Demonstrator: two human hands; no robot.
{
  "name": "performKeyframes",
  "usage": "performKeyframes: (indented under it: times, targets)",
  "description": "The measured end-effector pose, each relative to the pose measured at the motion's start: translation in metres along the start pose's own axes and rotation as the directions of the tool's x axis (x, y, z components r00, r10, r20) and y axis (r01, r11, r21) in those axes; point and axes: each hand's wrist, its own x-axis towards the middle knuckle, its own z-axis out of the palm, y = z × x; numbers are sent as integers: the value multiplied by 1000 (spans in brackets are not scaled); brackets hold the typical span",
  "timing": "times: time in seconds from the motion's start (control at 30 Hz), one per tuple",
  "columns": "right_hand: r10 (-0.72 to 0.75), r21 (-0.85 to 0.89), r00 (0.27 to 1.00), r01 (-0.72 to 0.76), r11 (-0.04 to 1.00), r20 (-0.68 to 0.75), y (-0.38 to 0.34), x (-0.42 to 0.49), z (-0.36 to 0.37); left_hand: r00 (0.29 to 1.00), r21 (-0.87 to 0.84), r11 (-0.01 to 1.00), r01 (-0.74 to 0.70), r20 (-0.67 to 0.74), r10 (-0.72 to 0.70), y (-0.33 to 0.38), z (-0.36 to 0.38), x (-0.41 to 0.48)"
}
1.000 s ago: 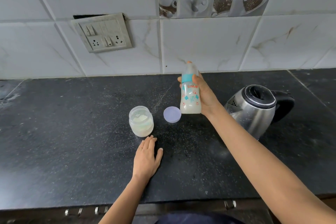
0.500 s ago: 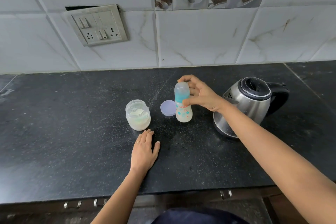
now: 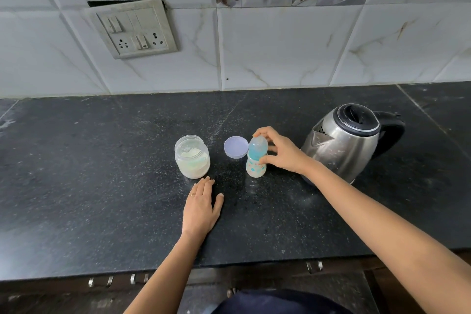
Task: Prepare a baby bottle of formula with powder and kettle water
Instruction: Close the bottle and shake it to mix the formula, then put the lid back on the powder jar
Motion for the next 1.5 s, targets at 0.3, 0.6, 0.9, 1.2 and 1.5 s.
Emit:
performKeyframes:
  times: [0.3,0.6,0.9,1.2,1.5]
  targets:
    - [11,44,998,-14,999,68,-2,4,-10,1000,-19,1000,11,20,-11,1,0,-1]
    - [11,-170,998,-21,985,-62,-31,69,-26,919,-167,968,185,-319,-231,2,-13,4]
    - [160,-338,949,-62,939,272,5,101,-13,827,-510,794,330,-249,-504,-8,-30,40]
    - [149,-412,926,8,911,348,27,112,3,853,-556,774,303,-202,-480,-15,-31,54]
    - [49,-558,956,126,820,289,3,127,-20,868,-596,750,288,-168,-467,-18,-32,64]
